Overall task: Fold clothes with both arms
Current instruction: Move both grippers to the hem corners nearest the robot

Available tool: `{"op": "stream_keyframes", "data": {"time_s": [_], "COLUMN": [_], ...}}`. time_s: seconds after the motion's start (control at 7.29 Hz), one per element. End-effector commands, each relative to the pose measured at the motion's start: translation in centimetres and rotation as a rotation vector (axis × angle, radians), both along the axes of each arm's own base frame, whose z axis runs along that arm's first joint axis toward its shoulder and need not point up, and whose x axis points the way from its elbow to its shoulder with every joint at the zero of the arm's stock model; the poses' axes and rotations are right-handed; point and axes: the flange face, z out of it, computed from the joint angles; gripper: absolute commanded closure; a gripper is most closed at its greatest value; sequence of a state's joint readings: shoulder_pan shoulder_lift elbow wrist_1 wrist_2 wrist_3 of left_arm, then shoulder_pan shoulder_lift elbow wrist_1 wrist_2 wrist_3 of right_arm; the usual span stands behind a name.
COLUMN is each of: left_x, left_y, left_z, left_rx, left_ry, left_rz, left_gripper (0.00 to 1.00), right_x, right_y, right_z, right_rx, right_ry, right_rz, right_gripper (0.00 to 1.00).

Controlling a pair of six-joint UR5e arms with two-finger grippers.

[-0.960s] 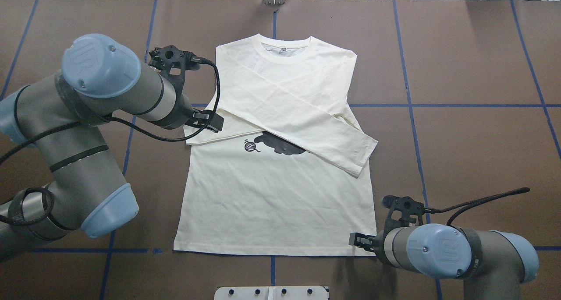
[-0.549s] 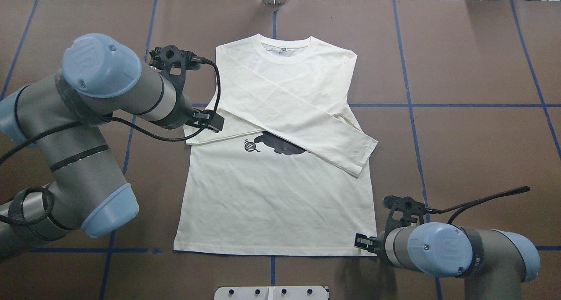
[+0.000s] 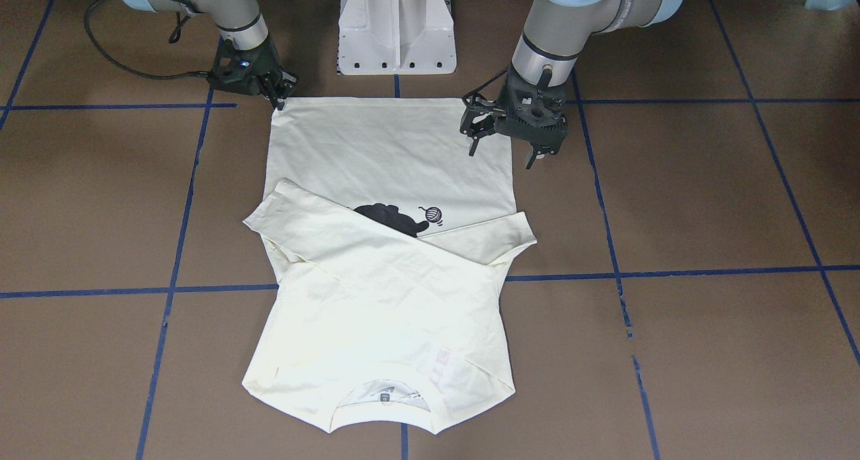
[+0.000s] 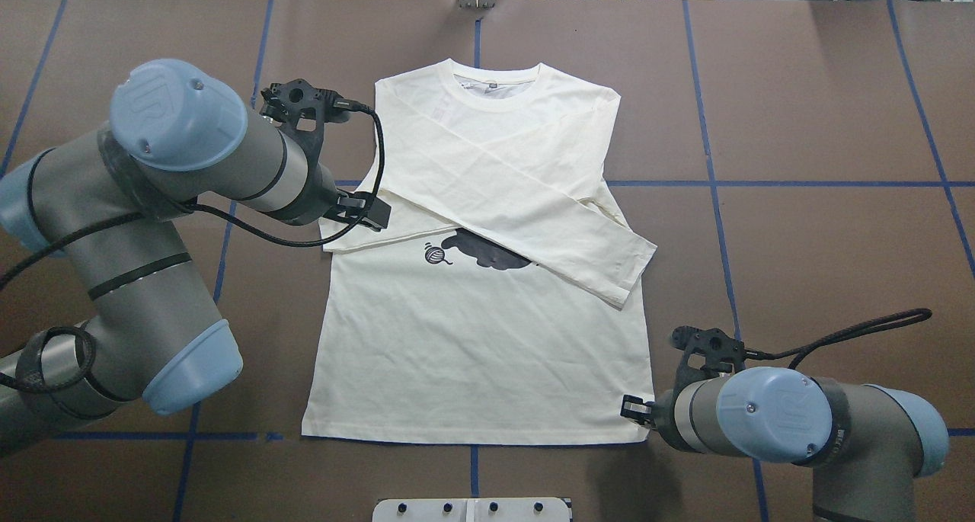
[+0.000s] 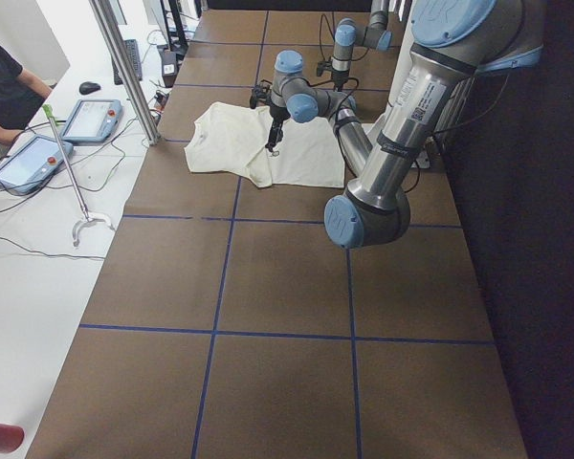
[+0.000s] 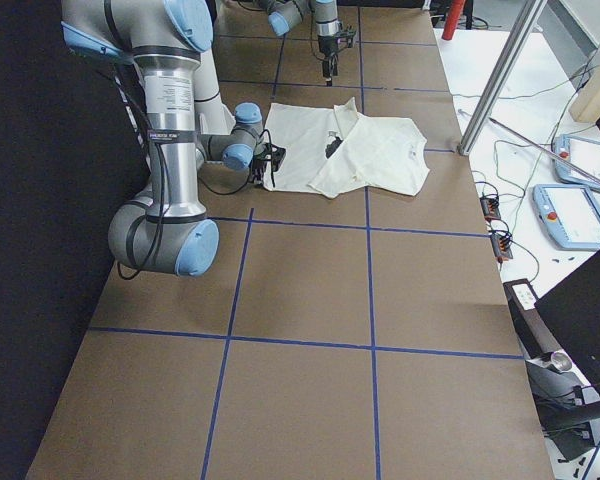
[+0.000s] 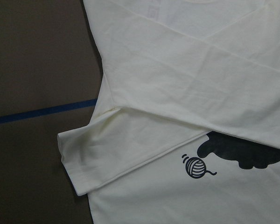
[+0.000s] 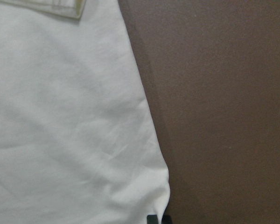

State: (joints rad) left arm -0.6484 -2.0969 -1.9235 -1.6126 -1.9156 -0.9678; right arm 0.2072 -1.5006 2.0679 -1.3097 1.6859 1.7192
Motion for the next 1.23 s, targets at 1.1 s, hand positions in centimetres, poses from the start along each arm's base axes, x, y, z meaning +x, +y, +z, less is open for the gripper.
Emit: {"op": "stream_keyframes", "data": {"time_s": [1.1], "left_x": [7.7], "left_y": [19.7], "left_z": [12.9], "left_rx": [-0.398], "left_ry": [-0.049], "left_rz": [-0.131], "left_gripper": [0.11], "right_x": [2.7], "right_y": [-2.1], "right_z": [-3.7], "right_rx": [0.018], "right_ry": [-0.084], "right_rz": [0.057], "right_gripper": [1.00]}}
